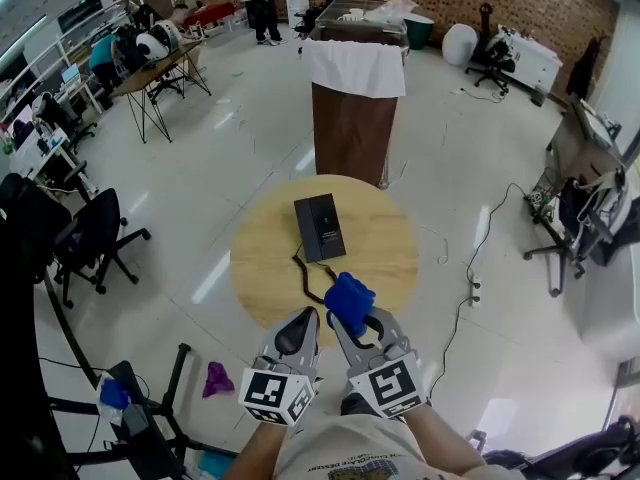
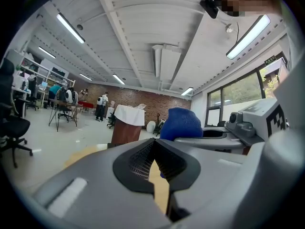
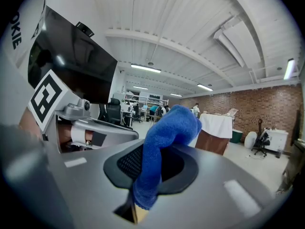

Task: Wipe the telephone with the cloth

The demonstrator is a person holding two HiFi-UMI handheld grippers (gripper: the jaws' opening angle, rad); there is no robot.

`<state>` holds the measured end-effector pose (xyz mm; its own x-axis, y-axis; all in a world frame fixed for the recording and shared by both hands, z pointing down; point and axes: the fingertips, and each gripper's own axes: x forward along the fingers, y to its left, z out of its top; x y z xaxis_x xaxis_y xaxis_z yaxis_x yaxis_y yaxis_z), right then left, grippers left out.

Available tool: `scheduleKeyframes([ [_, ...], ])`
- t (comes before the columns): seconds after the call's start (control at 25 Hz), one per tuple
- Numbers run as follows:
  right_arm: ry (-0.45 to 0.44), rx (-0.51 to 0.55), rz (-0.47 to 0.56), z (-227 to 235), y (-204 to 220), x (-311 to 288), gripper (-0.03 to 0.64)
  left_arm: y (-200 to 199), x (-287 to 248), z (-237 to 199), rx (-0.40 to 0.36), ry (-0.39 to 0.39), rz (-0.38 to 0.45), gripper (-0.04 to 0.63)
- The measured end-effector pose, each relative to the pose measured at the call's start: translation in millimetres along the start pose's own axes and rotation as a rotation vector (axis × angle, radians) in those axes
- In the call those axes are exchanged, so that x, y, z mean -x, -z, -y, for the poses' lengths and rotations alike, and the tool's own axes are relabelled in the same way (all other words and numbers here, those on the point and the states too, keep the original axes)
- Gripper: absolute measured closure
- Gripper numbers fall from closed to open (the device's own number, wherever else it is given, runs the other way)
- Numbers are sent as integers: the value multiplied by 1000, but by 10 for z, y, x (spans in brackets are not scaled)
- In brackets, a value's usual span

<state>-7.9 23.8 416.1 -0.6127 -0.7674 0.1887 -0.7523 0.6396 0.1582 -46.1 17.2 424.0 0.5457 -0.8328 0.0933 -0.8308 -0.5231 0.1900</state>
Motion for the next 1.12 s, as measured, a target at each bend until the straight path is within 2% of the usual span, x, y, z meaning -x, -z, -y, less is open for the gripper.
scheduleKeyframes([
  [0.36, -43, -19, 13, 439, 16, -170, 557, -17, -497, -43, -21, -52, -23, 592],
  [0.72, -86, -26, 29, 690, 66, -353, 557, 38, -757, -133, 1, -98, -45, 592],
  [1.12, -79, -25, 19, 819, 78, -599, 557, 43, -939, -358, 24, -89, -49, 592],
])
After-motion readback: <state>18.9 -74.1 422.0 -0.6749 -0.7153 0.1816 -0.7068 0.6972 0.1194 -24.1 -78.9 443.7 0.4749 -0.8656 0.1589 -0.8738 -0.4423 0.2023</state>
